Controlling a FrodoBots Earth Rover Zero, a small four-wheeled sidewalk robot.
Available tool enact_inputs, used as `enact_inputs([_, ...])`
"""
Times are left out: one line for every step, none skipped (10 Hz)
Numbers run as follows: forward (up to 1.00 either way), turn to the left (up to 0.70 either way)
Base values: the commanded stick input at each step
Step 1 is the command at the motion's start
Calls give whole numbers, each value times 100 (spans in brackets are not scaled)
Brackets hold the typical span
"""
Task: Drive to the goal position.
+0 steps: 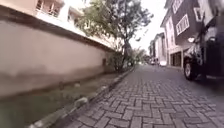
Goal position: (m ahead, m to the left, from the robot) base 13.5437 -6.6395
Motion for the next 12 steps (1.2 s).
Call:
enact_inputs([70, -35])
enact_inputs([70, -35])
enact_inputs([70, -35])
enact_inputs([70, 0])
enact_inputs([70, 0])
enact_inputs([70, 0])
enact_inputs([70, 0])
enact_inputs([70, 0])
enact_inputs([70, 0])
enact_inputs([70, 0])
enact_inputs([70, 0])
enact_inputs([70, 0])
